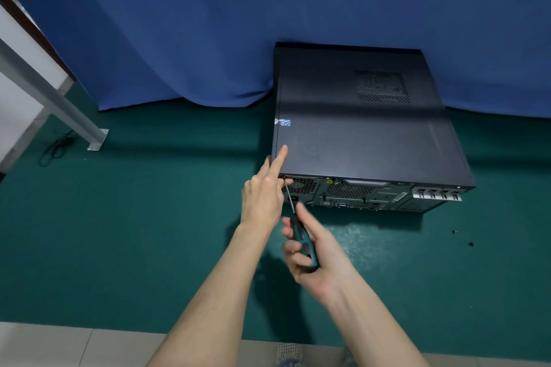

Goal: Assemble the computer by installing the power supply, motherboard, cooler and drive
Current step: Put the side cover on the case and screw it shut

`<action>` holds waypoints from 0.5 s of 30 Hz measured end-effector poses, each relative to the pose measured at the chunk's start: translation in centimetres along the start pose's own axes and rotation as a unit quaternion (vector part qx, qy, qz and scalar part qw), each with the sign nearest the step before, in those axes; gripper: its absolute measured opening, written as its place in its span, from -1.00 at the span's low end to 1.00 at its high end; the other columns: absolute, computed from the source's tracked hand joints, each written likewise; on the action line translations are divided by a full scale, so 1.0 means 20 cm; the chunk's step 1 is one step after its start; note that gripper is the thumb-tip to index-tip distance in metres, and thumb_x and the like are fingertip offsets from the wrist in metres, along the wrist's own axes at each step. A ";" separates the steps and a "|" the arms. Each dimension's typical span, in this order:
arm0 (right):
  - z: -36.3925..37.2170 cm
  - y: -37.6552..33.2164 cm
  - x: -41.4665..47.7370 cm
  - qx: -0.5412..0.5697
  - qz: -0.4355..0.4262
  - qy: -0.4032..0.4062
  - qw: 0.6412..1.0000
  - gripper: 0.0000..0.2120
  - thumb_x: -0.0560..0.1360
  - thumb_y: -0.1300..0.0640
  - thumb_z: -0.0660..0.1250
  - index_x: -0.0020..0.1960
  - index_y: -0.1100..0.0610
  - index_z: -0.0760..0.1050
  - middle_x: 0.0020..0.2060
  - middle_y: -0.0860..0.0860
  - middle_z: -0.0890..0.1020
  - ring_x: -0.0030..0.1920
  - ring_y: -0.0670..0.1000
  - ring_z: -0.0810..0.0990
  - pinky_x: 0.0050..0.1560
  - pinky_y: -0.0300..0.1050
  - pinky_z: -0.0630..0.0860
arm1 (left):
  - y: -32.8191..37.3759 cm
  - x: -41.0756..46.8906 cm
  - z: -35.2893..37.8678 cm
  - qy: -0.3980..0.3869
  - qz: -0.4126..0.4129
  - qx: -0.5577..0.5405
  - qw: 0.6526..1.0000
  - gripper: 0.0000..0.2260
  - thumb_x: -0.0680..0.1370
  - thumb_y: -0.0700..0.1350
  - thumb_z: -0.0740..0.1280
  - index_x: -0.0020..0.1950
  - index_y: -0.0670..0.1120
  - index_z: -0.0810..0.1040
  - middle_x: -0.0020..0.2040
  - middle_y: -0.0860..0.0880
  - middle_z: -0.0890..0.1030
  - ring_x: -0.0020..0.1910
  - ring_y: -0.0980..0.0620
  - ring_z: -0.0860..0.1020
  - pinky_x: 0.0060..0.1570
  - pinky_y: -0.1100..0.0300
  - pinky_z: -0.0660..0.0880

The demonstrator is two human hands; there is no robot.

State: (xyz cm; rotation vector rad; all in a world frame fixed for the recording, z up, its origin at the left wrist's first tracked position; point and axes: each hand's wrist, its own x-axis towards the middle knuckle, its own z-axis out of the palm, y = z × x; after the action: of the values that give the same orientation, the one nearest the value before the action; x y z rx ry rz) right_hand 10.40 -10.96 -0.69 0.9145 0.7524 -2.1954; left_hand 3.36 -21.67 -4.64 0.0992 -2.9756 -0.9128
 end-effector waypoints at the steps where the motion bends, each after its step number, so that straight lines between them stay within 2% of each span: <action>1: 0.01 -0.01 -0.01 -0.060 -0.018 0.014 0.998 -0.64 0.37 -0.05 0.49 -0.03 0.20 0.51 -0.37 0.08 0.57 -0.57 -0.06 0.42 -0.70 -0.31 0.18 | 0.00 0.00 0.00 0.000 -0.005 0.004 1.000 -0.40 0.59 -0.28 0.15 0.53 0.17 0.09 0.37 -0.09 0.47 0.14 -0.13 0.55 0.13 -0.02 0.42; 3: 0.02 -0.01 -0.02 -0.174 -0.061 0.063 0.981 -0.55 0.37 -0.01 0.52 0.10 0.19 0.44 -0.33 0.12 0.61 -0.54 0.02 0.48 -0.65 -0.30 0.18 | 0.00 0.00 0.01 -0.001 -0.011 0.018 1.000 -0.37 0.58 -0.30 0.15 0.53 0.18 0.07 0.40 -0.10 0.44 0.16 -0.15 0.53 0.14 0.00 0.41; 5: 0.01 0.02 -0.04 -0.267 -0.134 0.128 0.946 -0.64 0.42 0.14 0.49 0.07 0.21 0.38 -0.35 0.14 0.58 -0.59 0.02 0.48 -0.64 -0.28 0.18 | 0.00 0.00 0.01 0.002 -0.011 0.021 1.000 -0.38 0.58 -0.29 0.16 0.53 0.18 0.07 0.41 -0.10 0.43 0.16 -0.17 0.53 0.14 -0.01 0.41; 6: -0.01 0.05 -0.04 -0.339 -0.197 0.167 0.905 -0.74 0.47 0.16 0.45 0.00 0.21 0.40 -0.36 0.14 0.56 -0.58 0.02 0.47 -0.61 -0.24 0.21 | 0.00 0.00 0.01 0.004 -0.010 0.018 1.000 -0.38 0.59 -0.28 0.16 0.53 0.19 0.07 0.39 -0.09 0.44 0.15 -0.16 0.53 0.14 -0.02 0.41; 7: -0.02 0.07 -0.03 -0.442 -0.260 0.216 0.831 -0.81 0.52 0.12 0.40 -0.07 0.21 0.43 -0.37 0.12 0.55 -0.53 0.04 0.47 -0.53 -0.17 0.26 | 0.00 0.00 0.01 0.005 -0.009 0.014 1.000 -0.39 0.59 -0.28 0.16 0.53 0.19 0.07 0.38 -0.09 0.46 0.14 -0.15 0.54 0.13 -0.02 0.41; 8: -0.03 0.09 -0.02 -0.540 -0.303 0.256 0.742 -0.80 0.55 0.05 0.34 -0.11 0.18 0.46 -0.37 0.10 0.55 -0.44 0.09 0.47 -0.41 -0.13 0.26 | 0.00 0.00 0.01 0.005 -0.008 0.007 1.000 -0.40 0.59 -0.27 0.16 0.53 0.18 0.08 0.36 -0.09 0.48 0.14 -0.14 0.55 0.14 -0.02 0.41; 9: -0.04 0.11 -0.02 -0.604 -0.331 0.277 0.671 -0.77 0.58 0.00 0.28 -0.13 0.15 0.48 -0.38 0.09 0.55 -0.36 0.14 0.47 -0.32 -0.10 0.22 | -0.01 0.00 0.01 0.006 -0.005 0.001 1.000 -0.41 0.59 -0.27 0.16 0.53 0.18 0.09 0.35 -0.09 0.50 0.15 -0.12 0.55 0.14 -0.01 0.41; 10: -0.04 0.12 -0.01 -0.619 -0.354 0.277 0.644 -0.74 0.59 -0.03 0.24 -0.15 0.13 0.49 -0.41 0.07 0.53 -0.35 0.14 0.44 -0.29 -0.08 0.19 | -0.01 0.00 0.01 0.010 0.000 -0.005 1.000 -0.42 0.59 -0.26 0.16 0.53 0.17 0.10 0.33 -0.09 0.51 0.17 -0.10 0.55 0.15 0.00 0.41; 11: -0.03 0.13 -0.01 -0.610 -0.367 0.267 0.650 -0.71 0.59 -0.03 0.24 -0.21 0.13 0.48 -0.48 0.02 0.47 -0.41 0.09 0.38 -0.31 -0.08 0.17 | -0.01 0.00 0.01 0.013 0.003 -0.009 1.000 -0.42 0.59 -0.25 0.18 0.53 0.16 0.11 0.33 -0.09 0.52 0.19 -0.09 0.54 0.15 0.02 0.41; 12: -0.03 0.13 0.00 -0.588 -0.369 0.252 0.674 -0.67 0.58 -0.01 0.27 -0.30 0.12 0.43 -0.54 -0.02 0.38 -0.47 0.03 0.30 -0.34 -0.10 0.14 | -0.01 0.00 0.01 0.017 0.006 -0.011 1.000 -0.43 0.60 -0.24 0.19 0.53 0.16 0.12 0.32 -0.08 0.53 0.21 -0.09 0.53 0.16 0.03 0.41; 13: -0.02 0.13 0.01 -0.542 -0.360 0.240 0.720 -0.63 0.57 0.01 0.31 -0.37 0.13 0.38 -0.57 -0.05 0.31 -0.51 -0.01 0.21 -0.40 -0.12 0.14 | -0.02 0.00 0.02 0.021 0.007 -0.011 1.000 -0.42 0.59 -0.23 0.20 0.53 0.16 0.12 0.32 -0.08 0.53 0.23 -0.09 0.52 0.16 0.04 0.41; 14: -0.01 0.13 0.02 -0.450 -0.332 0.218 0.800 -0.60 0.55 0.03 0.34 -0.40 0.15 0.38 -0.59 -0.05 0.27 -0.55 -0.03 0.16 -0.49 -0.15 0.13 | -0.02 0.00 0.02 0.022 0.007 -0.009 1.000 -0.42 0.59 -0.23 0.21 0.53 0.16 0.12 0.32 -0.08 0.53 0.24 -0.09 0.51 0.16 0.04 0.40; 15: 0.00 0.11 0.02 -0.325 -0.269 0.188 0.887 -0.62 0.54 0.03 0.37 -0.38 0.18 0.42 -0.61 -0.04 0.25 -0.60 -0.05 0.13 -0.58 -0.22 0.10 | -0.02 0.00 0.02 0.021 0.007 -0.008 1.000 -0.42 0.59 -0.24 0.20 0.53 0.16 0.11 0.32 -0.08 0.53 0.25 -0.10 0.50 0.17 0.03 0.40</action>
State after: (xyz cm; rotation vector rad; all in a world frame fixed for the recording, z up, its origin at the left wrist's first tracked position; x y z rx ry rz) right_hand 11.79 -12.53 -1.57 0.8347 1.9858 -1.9533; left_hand 3.31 -21.82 -5.26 0.0966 -2.9272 -0.9210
